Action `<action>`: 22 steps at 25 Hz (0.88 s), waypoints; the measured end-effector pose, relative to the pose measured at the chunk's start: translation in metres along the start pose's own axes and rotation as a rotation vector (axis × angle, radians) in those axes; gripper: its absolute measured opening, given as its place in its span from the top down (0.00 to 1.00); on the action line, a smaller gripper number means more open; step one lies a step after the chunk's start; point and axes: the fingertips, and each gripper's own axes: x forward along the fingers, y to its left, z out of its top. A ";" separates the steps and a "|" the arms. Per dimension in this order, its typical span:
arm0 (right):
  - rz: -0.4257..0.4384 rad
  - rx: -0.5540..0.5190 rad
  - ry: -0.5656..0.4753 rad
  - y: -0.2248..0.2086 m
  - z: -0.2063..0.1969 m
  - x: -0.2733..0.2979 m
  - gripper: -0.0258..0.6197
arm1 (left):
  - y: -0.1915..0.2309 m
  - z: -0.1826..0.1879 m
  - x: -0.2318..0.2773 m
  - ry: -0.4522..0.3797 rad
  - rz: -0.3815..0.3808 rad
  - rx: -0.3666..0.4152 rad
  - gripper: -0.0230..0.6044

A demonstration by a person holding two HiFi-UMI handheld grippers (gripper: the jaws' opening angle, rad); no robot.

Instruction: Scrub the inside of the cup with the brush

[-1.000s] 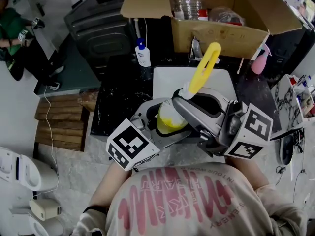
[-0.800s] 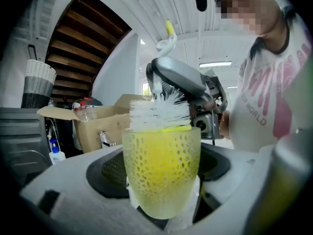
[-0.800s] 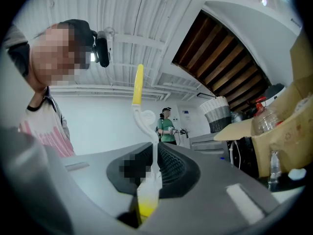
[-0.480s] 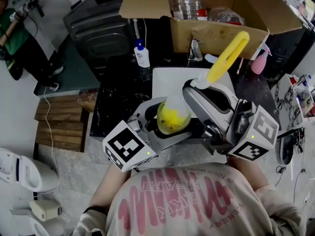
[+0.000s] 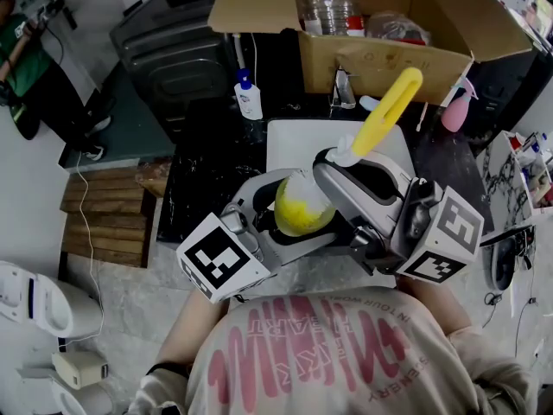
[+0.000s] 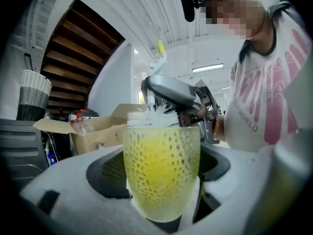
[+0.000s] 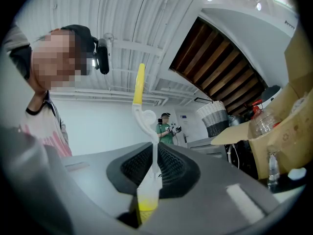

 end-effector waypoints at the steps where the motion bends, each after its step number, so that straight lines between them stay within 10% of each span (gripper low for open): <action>1: -0.002 -0.002 0.004 0.000 -0.001 0.001 0.89 | 0.001 -0.002 0.000 0.005 0.004 -0.008 0.35; 22: -0.020 0.013 -0.002 -0.010 0.001 -0.007 0.89 | 0.007 -0.004 0.005 0.017 0.026 -0.014 0.35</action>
